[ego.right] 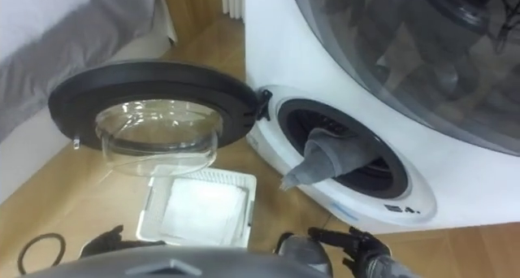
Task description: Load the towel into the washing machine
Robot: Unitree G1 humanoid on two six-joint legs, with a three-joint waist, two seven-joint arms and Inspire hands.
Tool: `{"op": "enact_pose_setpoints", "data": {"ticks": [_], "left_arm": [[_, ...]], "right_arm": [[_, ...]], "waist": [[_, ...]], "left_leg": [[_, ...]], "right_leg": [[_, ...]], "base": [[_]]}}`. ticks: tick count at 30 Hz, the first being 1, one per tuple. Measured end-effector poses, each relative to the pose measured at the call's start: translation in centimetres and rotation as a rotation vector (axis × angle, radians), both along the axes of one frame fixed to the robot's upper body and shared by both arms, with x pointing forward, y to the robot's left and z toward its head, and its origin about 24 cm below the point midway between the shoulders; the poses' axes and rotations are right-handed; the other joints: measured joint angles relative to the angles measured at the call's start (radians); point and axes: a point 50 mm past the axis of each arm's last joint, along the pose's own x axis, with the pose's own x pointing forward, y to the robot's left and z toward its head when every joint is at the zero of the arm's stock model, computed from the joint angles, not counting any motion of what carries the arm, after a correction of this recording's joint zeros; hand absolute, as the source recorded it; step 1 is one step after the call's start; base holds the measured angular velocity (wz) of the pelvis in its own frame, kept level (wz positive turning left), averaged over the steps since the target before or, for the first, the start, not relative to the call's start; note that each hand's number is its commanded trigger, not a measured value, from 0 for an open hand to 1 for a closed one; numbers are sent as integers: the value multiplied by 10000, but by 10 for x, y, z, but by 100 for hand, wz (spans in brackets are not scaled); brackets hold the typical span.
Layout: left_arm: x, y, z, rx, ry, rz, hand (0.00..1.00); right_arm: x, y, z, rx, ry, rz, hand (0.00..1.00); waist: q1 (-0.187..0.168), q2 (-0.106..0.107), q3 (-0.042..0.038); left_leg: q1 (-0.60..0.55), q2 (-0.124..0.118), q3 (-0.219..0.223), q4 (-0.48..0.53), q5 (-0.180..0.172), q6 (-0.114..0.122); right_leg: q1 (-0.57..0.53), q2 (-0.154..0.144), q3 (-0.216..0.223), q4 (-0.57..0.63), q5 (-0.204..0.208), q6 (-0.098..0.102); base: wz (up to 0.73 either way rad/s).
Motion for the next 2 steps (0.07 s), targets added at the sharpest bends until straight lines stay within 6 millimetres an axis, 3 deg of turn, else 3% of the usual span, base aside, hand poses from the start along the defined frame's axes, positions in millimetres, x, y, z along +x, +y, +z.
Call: {"op": "enact_pose_setpoints", "data": {"ticks": [2], "left_arm": [[1, 0, 0, 7, -40, 99, 0]], "right_arm": [[0, 2, -1, 16, 41, 257, 0]], "waist": [[-15, -53, 9]], "left_leg": [[85, 9, -56, -37, -11, -18]], "right_leg": [[81, 30, 2, -28, -20, 17]], "base": [[0]]}}
